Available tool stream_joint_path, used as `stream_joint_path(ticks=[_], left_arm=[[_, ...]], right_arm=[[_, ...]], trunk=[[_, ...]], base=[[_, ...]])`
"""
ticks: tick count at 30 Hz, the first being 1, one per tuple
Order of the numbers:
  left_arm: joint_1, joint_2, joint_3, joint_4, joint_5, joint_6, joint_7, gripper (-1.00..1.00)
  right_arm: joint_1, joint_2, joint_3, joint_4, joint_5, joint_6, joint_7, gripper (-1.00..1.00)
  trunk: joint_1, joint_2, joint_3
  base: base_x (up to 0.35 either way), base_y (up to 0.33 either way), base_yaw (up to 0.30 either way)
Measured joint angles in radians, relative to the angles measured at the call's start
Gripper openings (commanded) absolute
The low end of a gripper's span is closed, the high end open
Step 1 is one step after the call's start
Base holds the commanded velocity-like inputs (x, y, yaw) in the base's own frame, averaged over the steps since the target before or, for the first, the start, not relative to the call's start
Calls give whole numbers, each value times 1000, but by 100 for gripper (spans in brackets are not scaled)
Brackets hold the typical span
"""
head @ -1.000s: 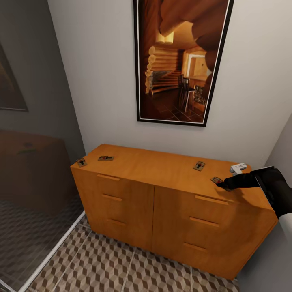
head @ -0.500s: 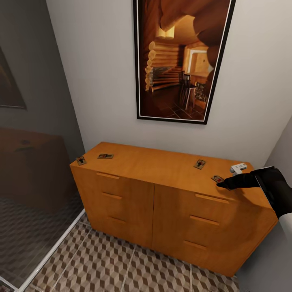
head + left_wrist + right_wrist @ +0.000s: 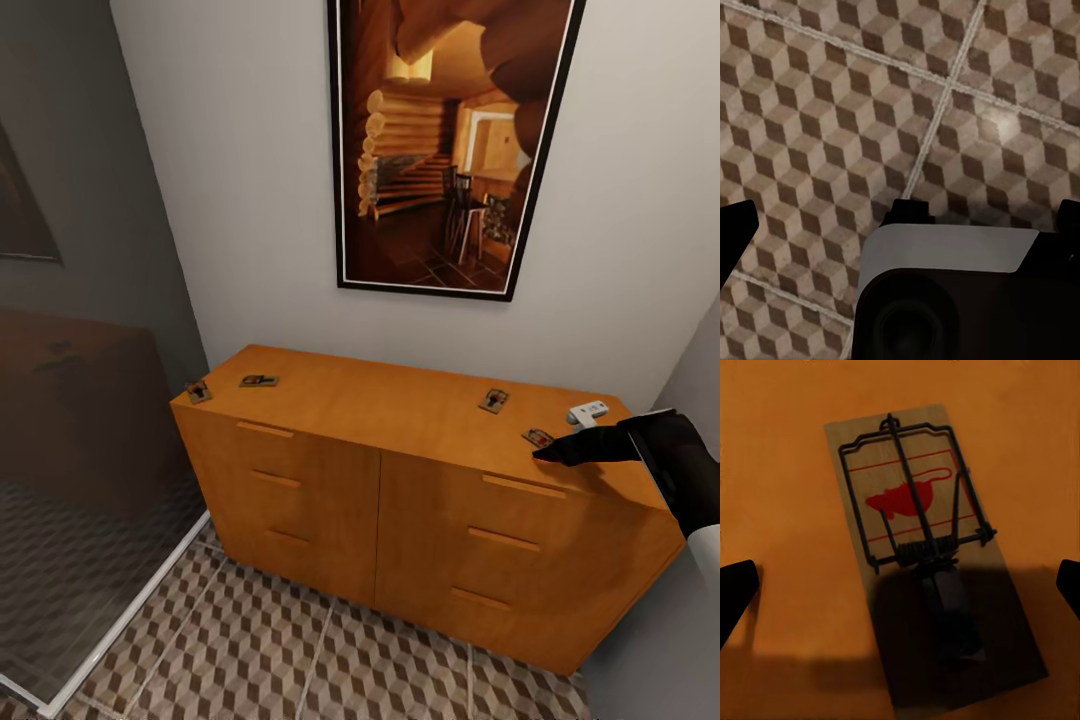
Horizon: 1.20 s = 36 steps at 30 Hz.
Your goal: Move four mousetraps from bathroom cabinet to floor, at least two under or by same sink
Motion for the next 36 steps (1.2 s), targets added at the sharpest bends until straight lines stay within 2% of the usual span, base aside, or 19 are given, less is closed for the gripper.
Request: stream_joint_path(ticks=[20, 36], left_arm=[[0, 0, 0, 0, 0, 0, 0, 100], [0, 0, 0, 0, 0, 0, 0, 100]], right_arm=[[0, 0, -1, -11, 3, -1, 0, 100], [0, 0, 0, -38, 2, -1, 0, 100]], trunk=[[0, 0, -6], [0, 0, -20]], base=[[0, 0, 0], [0, 0, 0]])
